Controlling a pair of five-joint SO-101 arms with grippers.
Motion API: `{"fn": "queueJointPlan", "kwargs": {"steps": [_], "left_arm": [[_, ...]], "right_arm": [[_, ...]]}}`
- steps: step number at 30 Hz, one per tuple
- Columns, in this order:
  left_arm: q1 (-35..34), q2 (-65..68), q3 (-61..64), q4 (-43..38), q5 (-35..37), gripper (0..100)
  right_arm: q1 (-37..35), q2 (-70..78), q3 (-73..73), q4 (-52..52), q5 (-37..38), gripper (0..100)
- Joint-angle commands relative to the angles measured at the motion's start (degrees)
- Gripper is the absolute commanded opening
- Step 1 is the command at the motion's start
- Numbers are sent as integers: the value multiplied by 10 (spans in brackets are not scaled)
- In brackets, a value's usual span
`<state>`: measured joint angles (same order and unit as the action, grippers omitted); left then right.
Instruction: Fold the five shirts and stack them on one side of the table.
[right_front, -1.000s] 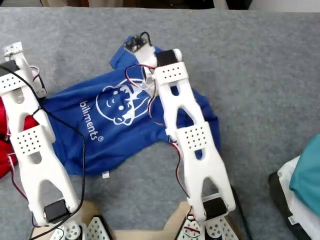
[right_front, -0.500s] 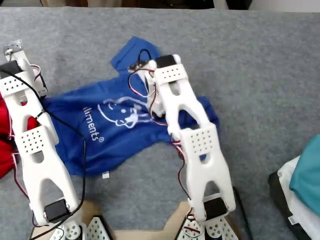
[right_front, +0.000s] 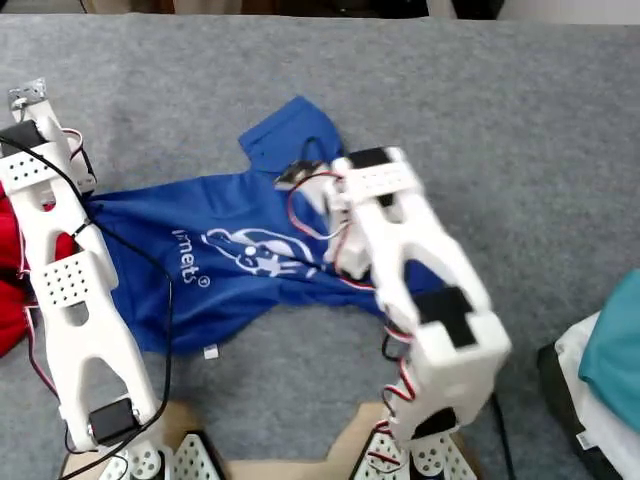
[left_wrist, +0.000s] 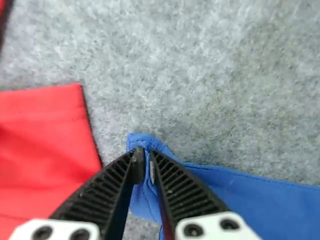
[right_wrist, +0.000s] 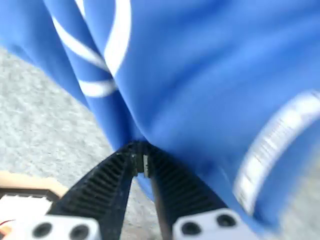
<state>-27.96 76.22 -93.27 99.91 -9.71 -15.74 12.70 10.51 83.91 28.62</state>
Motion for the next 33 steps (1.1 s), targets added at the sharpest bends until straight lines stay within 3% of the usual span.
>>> {"fn": "queueJointPlan", "kwargs": {"steps": [1, 4, 6, 21, 29, 33], "left_arm": [[2, -7, -27, 0, 2, 20], [3, -7, -27, -4, 2, 20], [3, -6, -25, -14, 4, 20], [12, 22, -27, -34, 4, 20], [14, 24, -27, -42, 5, 20], [22, 24, -26, -42, 4, 20]], "right_arm": [[54, -104, -37, -14, 5, 117], [68, -104, -146, -20, -4, 204], [68, -58, -231, -22, -4, 209], [0, 611, -1050, 15, -6, 211], [-1, 649, -1000, 19, -6, 192], [3, 640, -994, 84, -4, 6]]}}
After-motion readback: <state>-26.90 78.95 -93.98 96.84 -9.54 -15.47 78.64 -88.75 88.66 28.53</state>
